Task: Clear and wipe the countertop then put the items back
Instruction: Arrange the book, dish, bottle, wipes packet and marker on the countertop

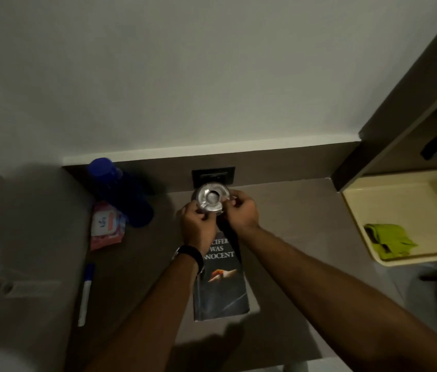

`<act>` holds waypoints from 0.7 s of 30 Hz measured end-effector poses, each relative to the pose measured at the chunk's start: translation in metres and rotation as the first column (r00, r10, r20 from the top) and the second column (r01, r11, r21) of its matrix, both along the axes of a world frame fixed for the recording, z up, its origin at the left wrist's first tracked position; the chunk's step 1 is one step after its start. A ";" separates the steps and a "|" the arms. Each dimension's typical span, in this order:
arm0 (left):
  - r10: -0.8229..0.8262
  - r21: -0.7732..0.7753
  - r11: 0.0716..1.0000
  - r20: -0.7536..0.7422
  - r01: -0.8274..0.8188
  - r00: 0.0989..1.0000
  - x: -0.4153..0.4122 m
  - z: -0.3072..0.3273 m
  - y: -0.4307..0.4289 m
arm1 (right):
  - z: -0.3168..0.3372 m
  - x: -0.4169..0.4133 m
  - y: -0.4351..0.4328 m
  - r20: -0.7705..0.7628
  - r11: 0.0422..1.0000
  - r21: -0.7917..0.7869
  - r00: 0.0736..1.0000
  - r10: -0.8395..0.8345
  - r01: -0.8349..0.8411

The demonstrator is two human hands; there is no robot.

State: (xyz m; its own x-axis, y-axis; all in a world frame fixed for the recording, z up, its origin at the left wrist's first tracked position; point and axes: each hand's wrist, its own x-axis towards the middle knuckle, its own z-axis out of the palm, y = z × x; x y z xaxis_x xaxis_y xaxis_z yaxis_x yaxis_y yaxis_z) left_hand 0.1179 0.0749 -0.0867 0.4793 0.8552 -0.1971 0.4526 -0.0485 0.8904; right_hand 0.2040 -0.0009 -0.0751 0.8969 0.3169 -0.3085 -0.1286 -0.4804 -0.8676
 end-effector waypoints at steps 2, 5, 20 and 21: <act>-0.046 0.011 0.999 -0.032 0.046 0.998 0.027 0.008 -0.028 | 0.004 0.027 -0.034 0.004 0.999 -0.024 0.999 -0.041 0.041; -0.150 -0.016 0.989 -0.099 0.149 0.984 0.066 0.014 -0.068 | 0.001 0.069 -0.084 -0.012 0.993 -0.076 0.996 -0.088 0.087; -0.422 -0.017 0.907 -0.087 0.422 0.903 0.178 -0.013 -0.166 | -0.031 0.173 -0.199 -0.035 0.982 -0.114 0.987 -0.154 0.149; -0.424 0.006 0.905 -0.085 0.426 0.902 0.180 -0.013 -0.167 | -0.030 0.175 -0.200 -0.032 0.983 -0.108 0.988 -0.150 0.146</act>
